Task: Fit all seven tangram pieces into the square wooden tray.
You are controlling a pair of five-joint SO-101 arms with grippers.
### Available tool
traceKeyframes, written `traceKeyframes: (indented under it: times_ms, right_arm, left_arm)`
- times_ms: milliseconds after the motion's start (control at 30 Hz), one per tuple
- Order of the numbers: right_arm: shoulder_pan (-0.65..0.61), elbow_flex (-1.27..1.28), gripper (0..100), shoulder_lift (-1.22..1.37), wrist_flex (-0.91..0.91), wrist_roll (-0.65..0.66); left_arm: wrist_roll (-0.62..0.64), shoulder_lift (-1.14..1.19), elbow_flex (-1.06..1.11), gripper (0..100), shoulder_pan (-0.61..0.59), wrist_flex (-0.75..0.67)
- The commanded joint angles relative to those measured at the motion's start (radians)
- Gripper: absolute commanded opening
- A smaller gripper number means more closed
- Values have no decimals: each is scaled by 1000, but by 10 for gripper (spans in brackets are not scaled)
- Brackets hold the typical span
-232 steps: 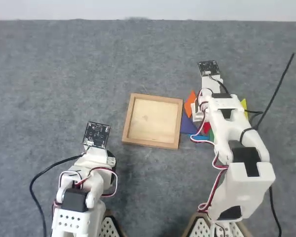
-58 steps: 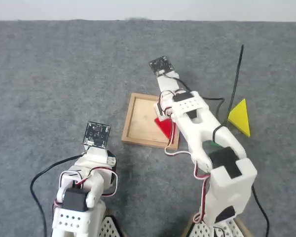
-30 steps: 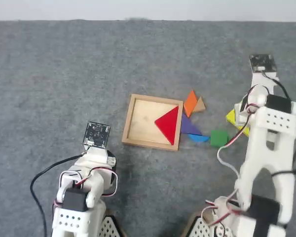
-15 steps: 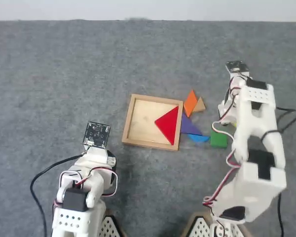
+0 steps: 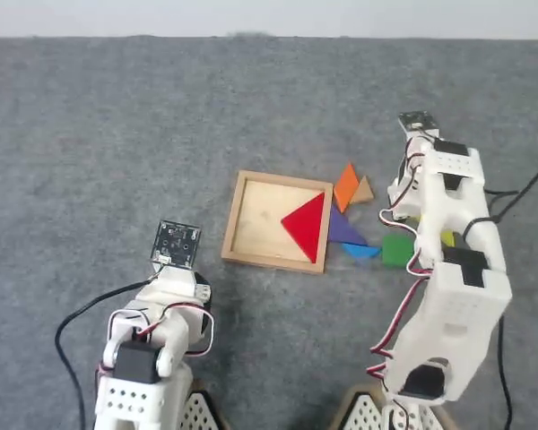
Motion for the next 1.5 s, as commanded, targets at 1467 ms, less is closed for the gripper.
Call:
traceKeyframes:
  times_ms: [1467]
  right_arm:
    - [-191,-91,246,-251,140,-69]
  left_arm:
    - [12,-12,-13,12,2,6]
